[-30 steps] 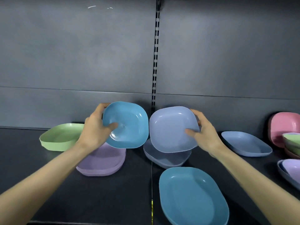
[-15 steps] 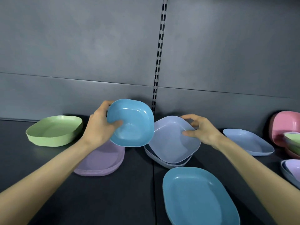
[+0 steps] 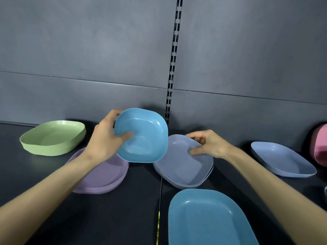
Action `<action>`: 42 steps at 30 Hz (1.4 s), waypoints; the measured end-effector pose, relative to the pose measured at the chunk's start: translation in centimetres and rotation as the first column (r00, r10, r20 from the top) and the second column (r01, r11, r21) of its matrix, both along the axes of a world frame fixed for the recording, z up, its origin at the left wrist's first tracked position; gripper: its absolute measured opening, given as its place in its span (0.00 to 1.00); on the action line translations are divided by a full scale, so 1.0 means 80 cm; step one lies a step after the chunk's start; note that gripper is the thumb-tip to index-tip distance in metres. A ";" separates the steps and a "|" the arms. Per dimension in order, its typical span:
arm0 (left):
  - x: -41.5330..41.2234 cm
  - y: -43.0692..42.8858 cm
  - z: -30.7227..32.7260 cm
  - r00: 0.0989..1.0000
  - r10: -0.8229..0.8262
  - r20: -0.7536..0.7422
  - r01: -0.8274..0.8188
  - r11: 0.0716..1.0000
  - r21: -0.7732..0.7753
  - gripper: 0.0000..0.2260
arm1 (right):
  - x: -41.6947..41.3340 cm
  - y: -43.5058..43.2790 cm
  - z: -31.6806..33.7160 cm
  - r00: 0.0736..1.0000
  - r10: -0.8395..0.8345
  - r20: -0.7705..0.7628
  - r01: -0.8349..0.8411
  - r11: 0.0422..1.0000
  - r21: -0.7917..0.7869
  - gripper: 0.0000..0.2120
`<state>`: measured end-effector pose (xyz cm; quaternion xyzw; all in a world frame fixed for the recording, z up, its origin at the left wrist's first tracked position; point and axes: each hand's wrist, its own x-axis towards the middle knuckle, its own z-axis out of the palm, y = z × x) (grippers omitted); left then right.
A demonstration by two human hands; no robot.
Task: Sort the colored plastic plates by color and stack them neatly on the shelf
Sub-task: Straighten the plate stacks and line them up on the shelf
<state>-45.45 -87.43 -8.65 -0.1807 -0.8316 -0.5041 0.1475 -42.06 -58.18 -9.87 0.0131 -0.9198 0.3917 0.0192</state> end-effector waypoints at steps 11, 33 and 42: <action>0.024 0.013 0.013 0.999 -0.041 0.009 0.040 0.996 0.077 0.21 | 0.026 -0.014 0.021 0.990 -0.065 -0.124 0.054 0.995 -0.089 0.19; 0.169 0.058 -0.026 0.939 -0.288 0.187 0.307 0.948 -0.081 0.24 | 0.233 -0.048 0.009 0.957 -0.210 -0.201 0.173 0.967 -0.187 0.16; 0.189 0.074 -0.039 0.968 -0.147 0.204 0.182 0.969 -0.167 0.23 | 0.227 -0.029 -0.016 0.982 -0.114 -0.154 0.094 0.987 -0.132 0.17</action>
